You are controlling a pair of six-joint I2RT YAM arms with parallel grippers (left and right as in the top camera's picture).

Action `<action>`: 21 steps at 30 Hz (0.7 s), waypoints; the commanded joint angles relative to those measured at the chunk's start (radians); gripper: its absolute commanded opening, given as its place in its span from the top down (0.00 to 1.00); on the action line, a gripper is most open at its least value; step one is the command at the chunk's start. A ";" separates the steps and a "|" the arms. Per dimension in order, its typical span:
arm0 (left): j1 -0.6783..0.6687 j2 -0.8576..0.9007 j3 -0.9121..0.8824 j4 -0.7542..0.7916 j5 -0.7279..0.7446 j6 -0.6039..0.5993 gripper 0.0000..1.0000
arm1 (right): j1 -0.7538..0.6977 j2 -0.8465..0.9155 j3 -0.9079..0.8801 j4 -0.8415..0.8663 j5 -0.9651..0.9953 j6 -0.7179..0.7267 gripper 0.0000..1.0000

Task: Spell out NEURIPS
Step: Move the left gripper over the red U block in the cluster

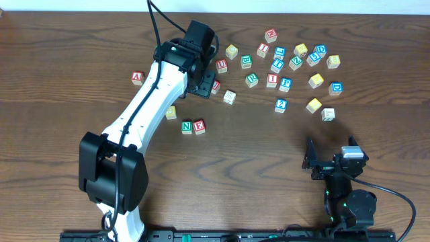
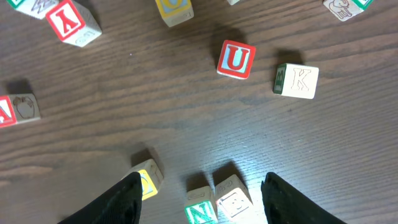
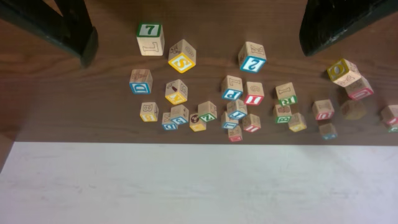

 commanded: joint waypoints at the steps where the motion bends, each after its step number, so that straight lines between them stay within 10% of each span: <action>1: -0.001 0.020 0.033 -0.007 0.012 0.050 0.39 | -0.008 -0.005 -0.001 -0.005 -0.002 0.013 0.01; 21: -0.002 0.165 0.093 0.021 -0.002 0.092 0.39 | -0.008 -0.005 -0.001 -0.005 -0.002 0.013 0.01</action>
